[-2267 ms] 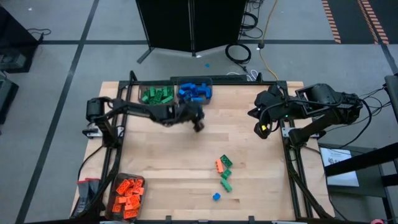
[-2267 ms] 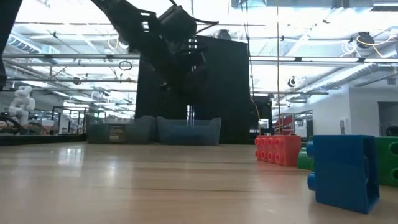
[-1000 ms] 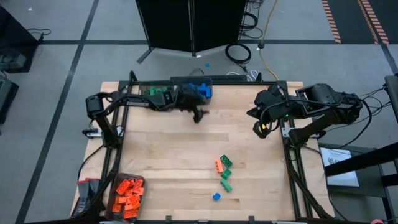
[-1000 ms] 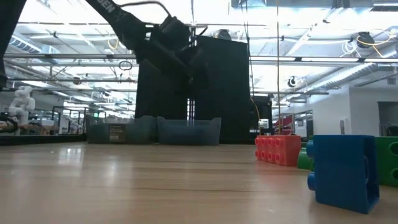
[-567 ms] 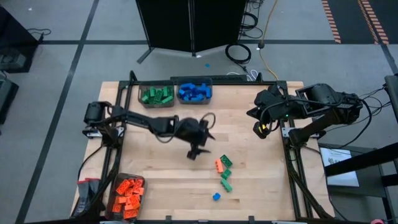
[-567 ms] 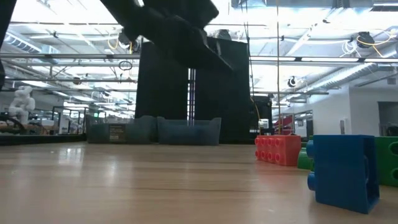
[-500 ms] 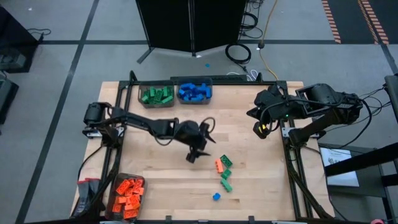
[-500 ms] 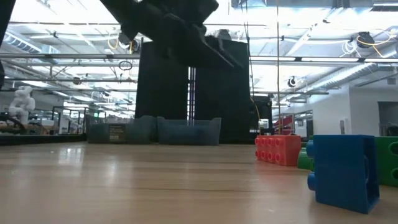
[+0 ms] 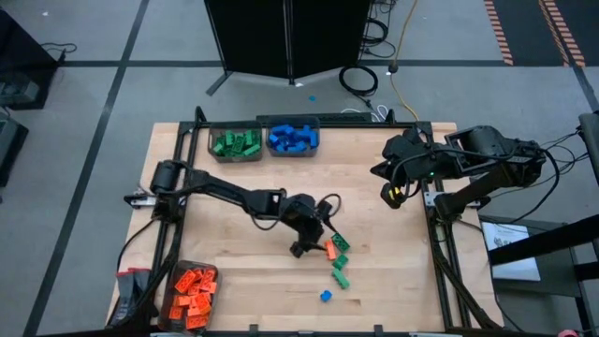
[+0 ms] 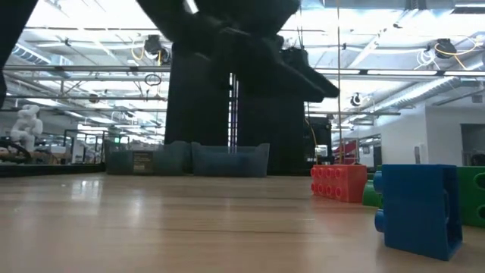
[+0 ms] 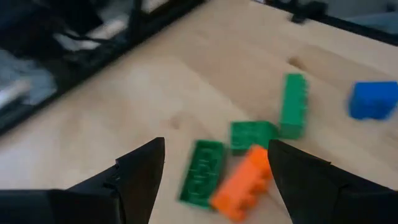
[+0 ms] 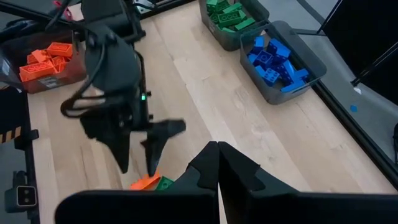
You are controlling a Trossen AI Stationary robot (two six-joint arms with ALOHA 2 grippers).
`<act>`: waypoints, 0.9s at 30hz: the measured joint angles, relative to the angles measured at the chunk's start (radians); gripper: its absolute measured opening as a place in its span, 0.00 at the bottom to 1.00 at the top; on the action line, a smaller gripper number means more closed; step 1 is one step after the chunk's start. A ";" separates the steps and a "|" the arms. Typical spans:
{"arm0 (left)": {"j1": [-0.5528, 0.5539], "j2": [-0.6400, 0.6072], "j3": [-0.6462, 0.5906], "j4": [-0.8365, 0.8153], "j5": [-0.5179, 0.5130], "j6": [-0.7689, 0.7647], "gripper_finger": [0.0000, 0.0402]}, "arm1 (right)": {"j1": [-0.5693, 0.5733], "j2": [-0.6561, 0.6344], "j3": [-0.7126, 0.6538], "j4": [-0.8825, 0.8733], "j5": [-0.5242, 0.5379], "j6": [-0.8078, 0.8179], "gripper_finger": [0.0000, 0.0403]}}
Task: Sort blocks
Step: Put the orange gamepiece into the bottom black bin
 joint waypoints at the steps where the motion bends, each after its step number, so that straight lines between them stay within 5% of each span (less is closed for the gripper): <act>1: -0.003 0.014 0.022 -0.031 0.017 0.006 0.71 | 0.000 0.000 0.000 0.000 -0.001 0.000 0.00; 10: -0.010 0.119 0.220 -0.207 0.135 0.199 0.71 | 0.000 0.000 0.000 -0.001 -0.004 0.000 0.00; 27: -0.021 0.204 0.245 -0.281 0.136 0.285 0.71 | 0.000 0.000 0.000 -0.009 -0.004 0.000 0.00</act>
